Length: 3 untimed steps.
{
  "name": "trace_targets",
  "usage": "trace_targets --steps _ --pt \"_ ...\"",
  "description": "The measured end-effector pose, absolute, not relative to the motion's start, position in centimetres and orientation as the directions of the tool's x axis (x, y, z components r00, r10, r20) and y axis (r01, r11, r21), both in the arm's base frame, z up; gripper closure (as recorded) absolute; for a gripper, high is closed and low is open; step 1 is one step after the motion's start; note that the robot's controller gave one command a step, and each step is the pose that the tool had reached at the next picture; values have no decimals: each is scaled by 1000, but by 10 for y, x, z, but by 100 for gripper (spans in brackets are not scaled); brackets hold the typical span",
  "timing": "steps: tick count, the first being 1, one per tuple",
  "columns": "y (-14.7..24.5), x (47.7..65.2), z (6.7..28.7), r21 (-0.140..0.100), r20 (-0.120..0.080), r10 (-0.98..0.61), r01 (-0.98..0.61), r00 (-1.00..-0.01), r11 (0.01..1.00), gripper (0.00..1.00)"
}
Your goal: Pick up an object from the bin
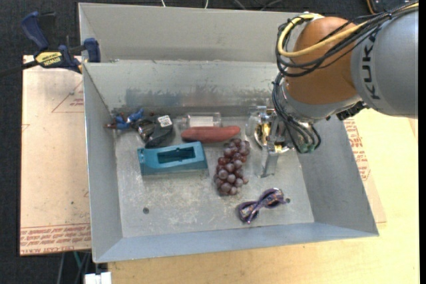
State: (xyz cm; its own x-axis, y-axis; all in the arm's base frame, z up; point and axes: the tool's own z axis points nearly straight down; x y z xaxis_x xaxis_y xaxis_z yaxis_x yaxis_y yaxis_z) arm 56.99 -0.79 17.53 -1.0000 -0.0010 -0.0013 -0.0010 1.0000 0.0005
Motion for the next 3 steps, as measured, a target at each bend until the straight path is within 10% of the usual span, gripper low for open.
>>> trace_targets --steps 1,2,3 --pt "-8 570 175 0 -1 -1 -1 -1000 1000 0" --pt "29 541 80 2 -9 1 1 -1000 1000 0" --pt "46 537 79 3 -15 143 143 -990 990 100"
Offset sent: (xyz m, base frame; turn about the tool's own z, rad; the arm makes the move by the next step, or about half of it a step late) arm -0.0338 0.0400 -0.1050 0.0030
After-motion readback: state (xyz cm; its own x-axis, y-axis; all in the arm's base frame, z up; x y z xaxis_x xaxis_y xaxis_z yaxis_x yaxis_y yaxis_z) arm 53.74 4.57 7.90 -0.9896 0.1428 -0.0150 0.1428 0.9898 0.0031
